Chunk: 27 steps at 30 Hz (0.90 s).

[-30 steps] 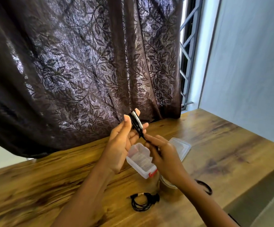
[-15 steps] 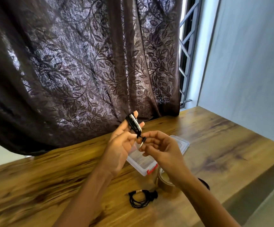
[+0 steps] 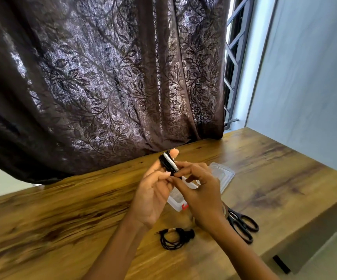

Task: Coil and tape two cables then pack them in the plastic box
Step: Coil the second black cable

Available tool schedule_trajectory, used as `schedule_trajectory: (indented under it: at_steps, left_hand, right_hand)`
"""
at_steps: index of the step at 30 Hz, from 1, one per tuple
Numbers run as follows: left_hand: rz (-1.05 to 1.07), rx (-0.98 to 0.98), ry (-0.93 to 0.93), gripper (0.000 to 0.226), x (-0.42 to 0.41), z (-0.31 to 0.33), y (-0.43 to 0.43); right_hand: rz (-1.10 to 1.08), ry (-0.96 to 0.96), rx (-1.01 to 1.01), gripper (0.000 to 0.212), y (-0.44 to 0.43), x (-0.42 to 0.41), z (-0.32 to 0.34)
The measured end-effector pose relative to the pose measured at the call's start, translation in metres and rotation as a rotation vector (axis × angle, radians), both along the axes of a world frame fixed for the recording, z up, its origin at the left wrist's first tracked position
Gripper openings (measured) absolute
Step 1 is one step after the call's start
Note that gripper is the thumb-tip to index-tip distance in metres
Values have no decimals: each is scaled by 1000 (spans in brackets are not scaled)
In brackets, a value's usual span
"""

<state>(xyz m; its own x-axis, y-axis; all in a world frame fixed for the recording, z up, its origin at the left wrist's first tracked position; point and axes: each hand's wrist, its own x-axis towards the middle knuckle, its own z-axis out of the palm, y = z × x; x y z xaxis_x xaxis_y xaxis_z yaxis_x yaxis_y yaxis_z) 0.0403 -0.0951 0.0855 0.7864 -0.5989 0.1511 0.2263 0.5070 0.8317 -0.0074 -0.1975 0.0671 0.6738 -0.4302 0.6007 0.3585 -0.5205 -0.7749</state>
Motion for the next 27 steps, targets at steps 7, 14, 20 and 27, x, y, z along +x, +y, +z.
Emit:
schedule_trajectory:
  at_steps: [7,14,20,27]
  left_hand:
    - [1,-31,101,36,2,-6,11]
    - [109,57,67,17,2,-11,20]
    - [222,166,66,18,1,-23,35]
    - [167,30,369,22,8,-31,67]
  right_hand:
    - [-102,62,-98,17,9,4,-11]
    - [-231,-14,-352,17,27,5,-19]
    - [-322,-123,-550,9,52,3,-35]
    - [59,-26,-244,18,77,-1,-44]
